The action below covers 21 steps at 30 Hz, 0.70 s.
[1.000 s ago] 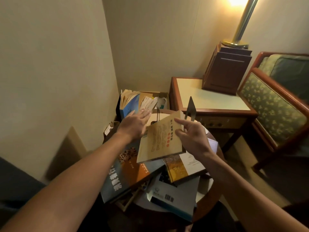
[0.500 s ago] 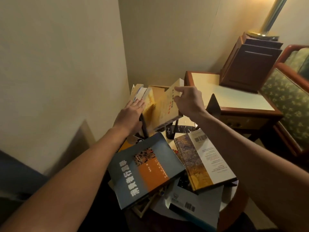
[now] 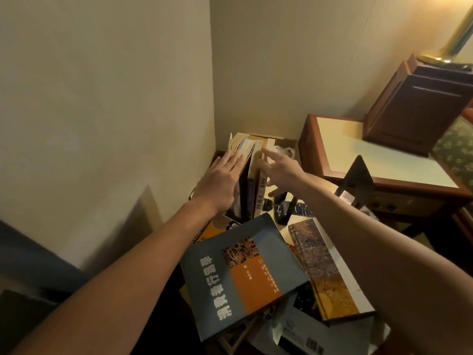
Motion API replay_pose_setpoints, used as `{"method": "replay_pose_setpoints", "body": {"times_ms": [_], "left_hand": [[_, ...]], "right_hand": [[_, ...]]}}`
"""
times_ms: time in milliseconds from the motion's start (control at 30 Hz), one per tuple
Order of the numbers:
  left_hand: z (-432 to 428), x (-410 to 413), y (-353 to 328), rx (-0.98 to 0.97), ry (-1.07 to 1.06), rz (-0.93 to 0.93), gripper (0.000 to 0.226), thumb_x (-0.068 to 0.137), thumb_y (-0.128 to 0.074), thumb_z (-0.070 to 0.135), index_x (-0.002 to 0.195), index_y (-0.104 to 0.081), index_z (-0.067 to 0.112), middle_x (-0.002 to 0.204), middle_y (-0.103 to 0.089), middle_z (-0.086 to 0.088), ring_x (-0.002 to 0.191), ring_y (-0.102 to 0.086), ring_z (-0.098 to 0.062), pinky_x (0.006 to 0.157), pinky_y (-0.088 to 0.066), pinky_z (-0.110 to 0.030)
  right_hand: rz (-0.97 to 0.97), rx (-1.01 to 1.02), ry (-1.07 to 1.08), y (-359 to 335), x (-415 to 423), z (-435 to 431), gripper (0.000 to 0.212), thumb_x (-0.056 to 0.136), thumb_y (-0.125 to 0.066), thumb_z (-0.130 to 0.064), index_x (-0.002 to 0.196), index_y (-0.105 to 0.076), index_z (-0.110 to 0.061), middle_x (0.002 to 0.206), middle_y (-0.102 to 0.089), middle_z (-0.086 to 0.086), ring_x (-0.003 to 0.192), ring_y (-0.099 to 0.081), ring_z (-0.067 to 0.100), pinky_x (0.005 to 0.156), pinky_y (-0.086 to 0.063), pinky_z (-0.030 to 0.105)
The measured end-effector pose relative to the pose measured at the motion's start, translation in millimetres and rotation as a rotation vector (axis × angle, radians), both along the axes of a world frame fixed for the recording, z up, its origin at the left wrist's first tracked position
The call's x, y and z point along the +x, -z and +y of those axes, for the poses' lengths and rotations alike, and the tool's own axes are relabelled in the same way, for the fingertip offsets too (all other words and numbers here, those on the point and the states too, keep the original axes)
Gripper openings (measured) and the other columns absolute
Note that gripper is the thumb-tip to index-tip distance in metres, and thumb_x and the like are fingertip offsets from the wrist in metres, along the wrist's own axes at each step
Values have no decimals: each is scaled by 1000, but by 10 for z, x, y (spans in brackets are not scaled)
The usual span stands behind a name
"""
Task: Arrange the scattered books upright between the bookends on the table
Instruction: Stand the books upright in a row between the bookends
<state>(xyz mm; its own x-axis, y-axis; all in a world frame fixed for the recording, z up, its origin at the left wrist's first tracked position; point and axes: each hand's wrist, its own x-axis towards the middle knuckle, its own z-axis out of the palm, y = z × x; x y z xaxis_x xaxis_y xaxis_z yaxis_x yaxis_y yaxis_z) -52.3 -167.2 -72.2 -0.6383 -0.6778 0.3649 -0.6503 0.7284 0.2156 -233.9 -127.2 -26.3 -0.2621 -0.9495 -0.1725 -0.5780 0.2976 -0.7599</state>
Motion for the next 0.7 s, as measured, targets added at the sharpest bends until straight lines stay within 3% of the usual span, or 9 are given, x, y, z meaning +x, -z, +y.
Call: {"method": "replay_pose_setpoints", "body": {"times_ms": [100,200,300,400,533,633,700], "left_hand": [[-63,33,26,84,-20,0,77,97,-62,13,159,-17,12,167,-16,-4,155,-9,-19,120,-26,-39],[-78,27,2,73,3,-23,80,93,-72,17,158,-26,13,166,-21,-3,154,-16,-19,115,-35,-42],[-104,38,-9,67,-2,-37,81,89,-76,17,156,-32,13,163,-27,-4,152,-24,-21,113,-38,-45],[-128,79,1,27,-7,-18,73,89,-76,13,152,-39,10,158,-36,-7,146,-35,-26,109,-44,-45],[-144,127,-8,-26,-19,16,58,91,-62,-8,146,-47,3,150,-46,-14,138,-47,-32,106,-48,-47],[-121,139,-29,-46,9,4,59,91,-61,-9,146,-45,3,151,-45,-15,139,-46,-32,106,-46,-45],[-108,142,-18,-64,22,3,62,88,-62,-11,146,-46,3,150,-46,-14,138,-46,-31,105,-47,-45]], "right_hand": [[-28,54,-26,50,73,46,58,105,-44,-44,157,-19,-46,153,-45,11,105,-66,30,64,-64,43],[-7,44,-62,68,132,65,61,104,-44,-48,157,-16,-45,157,-38,13,101,-67,29,67,-64,45],[-27,41,-73,62,182,47,61,104,-47,-45,157,-17,-45,147,-49,17,96,-70,31,68,-63,46],[-31,40,-84,66,228,21,60,104,-48,-38,157,-21,-44,142,-54,15,88,-71,23,65,-64,38],[-8,18,-138,135,282,2,58,104,-48,-34,155,-24,-45,143,-54,18,83,-69,18,55,-60,27],[47,13,-176,169,239,24,68,99,-53,-41,156,-16,-46,150,-47,20,105,-66,27,73,-61,31],[152,11,-253,224,180,67,89,92,-66,-45,158,-6,-44,150,-47,21,118,-61,32,85,-55,32]]}}
